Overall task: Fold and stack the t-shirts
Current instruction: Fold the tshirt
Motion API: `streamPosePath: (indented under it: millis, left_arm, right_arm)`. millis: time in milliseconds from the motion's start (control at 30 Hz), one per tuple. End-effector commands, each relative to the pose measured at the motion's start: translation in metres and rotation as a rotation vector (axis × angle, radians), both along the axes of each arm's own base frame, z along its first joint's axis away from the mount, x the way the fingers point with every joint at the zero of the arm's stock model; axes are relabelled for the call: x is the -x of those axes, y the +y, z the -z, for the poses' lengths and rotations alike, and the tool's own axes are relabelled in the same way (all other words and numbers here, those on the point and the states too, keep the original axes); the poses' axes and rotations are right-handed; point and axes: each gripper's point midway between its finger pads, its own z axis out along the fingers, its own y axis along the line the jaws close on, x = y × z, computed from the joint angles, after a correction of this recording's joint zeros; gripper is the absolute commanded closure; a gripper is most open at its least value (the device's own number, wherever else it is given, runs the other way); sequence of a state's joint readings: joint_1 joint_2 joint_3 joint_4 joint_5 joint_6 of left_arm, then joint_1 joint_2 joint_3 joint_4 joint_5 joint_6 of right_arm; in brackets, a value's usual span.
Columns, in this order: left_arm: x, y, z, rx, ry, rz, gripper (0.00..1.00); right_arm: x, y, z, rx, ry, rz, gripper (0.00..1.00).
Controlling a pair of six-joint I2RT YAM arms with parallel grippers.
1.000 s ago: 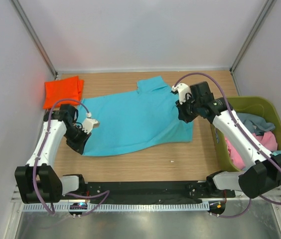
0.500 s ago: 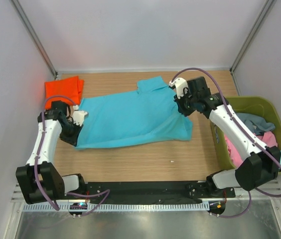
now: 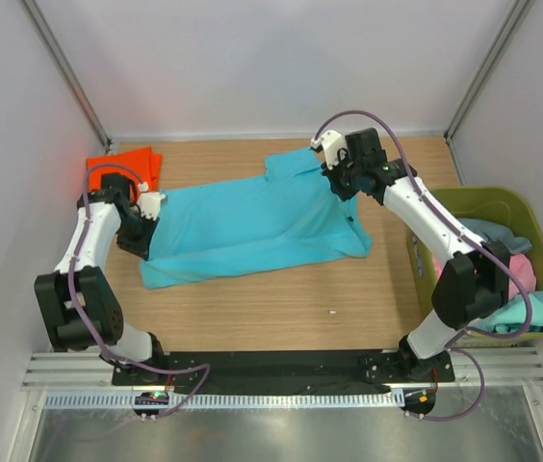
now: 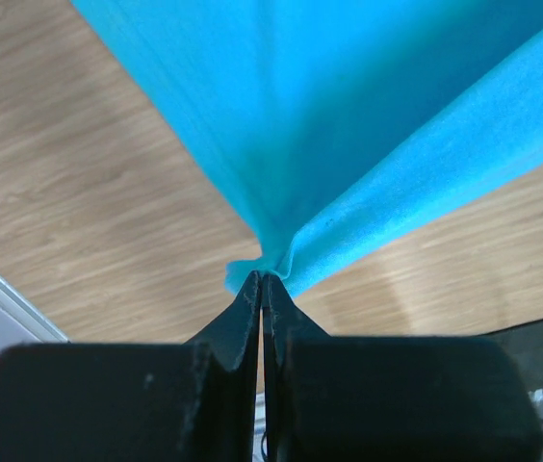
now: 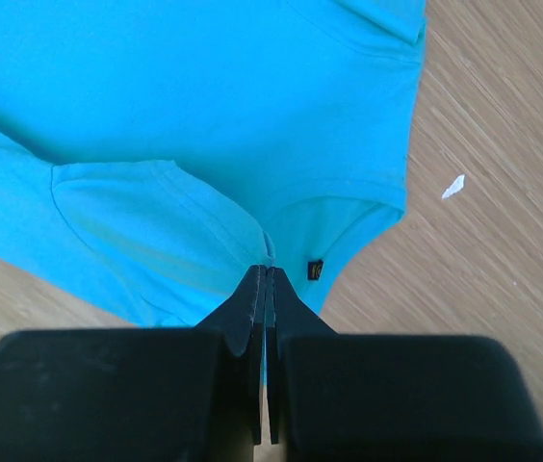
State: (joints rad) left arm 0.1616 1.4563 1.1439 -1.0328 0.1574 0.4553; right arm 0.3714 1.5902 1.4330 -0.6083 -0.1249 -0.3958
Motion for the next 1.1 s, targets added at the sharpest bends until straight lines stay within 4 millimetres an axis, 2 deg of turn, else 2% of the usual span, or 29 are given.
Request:
streamPosePath:
  millis: [0, 133, 233, 400, 600, 633, 667, 700, 733, 800, 867, 900, 933, 1000, 1067]
  left_arm:
    - [-0.025, 0.007, 0.0, -0.007, -0.033, -0.02, 1.0]
    - [-0.038, 0.009, 0.012, -0.004, -0.008, -0.035, 1.0]
    - [-0.048, 0.01, 0.015, 0.001, -0.006, -0.05, 1.0]
    - [-0.061, 0.013, 0.019, -0.005, -0.015, -0.062, 1.0]
    - [-0.077, 0.014, 0.028, 0.007, -0.025, -0.093, 1.0]
    - [-0.078, 0.014, 0.029, 0.01, -0.022, -0.106, 0.99]
    - [-0.078, 0.014, 0.035, 0.011, -0.005, -0.113, 0.97]
    - [-0.08, 0.016, 0.034, 0.004, -0.007, -0.124, 0.94]
    - [-0.078, 0.019, 0.036, -0.016, 0.003, -0.143, 0.9]
    - [-0.074, 0.024, 0.035, -0.04, 0.004, -0.152, 0.74]
    - [-0.071, 0.028, 0.03, -0.058, -0.016, -0.158, 0.66]
    - [-0.071, 0.03, 0.019, -0.064, -0.055, -0.162, 0.51]
    - [-0.067, 0.03, 0.017, -0.068, -0.064, -0.166, 0.42]
    - [-0.067, 0.026, 0.001, -0.054, -0.122, -0.163, 0.31]
    - [-0.061, 0.02, -0.003, -0.03, -0.128, -0.161, 0.27]
  right_arm:
    - [-0.031, 0.012, -0.016, -0.014, -0.096, -0.025, 0.99]
    - [-0.044, 0.017, 0.0, -0.009, -0.087, -0.03, 0.99]
    - [-0.053, 0.021, 0.004, -0.017, -0.086, -0.023, 0.99]
    - [-0.065, 0.024, -0.001, -0.019, -0.108, -0.02, 0.99]
    - [-0.073, 0.021, 0.016, -0.003, -0.094, 0.003, 0.99]
    - [-0.075, 0.019, 0.021, 0.011, -0.089, 0.015, 0.97]
    - [-0.076, 0.016, 0.024, 0.026, -0.085, 0.028, 0.83]
    - [-0.078, 0.013, 0.025, 0.032, -0.089, 0.056, 0.74]
    - [-0.081, 0.006, 0.023, 0.048, -0.106, 0.091, 0.56]
    - [-0.08, -0.006, 0.013, 0.069, -0.138, 0.142, 0.43]
    - [-0.073, -0.011, 0.012, 0.08, -0.129, 0.16, 0.36]
    - [-0.068, -0.013, 0.016, 0.084, -0.114, 0.164, 0.36]
    - [-0.063, -0.015, 0.011, 0.073, -0.114, 0.175, 0.35]
    - [-0.051, -0.017, 0.021, 0.077, -0.078, 0.177, 0.34]
    - [-0.033, -0.015, 0.03, 0.059, -0.019, 0.147, 0.34]
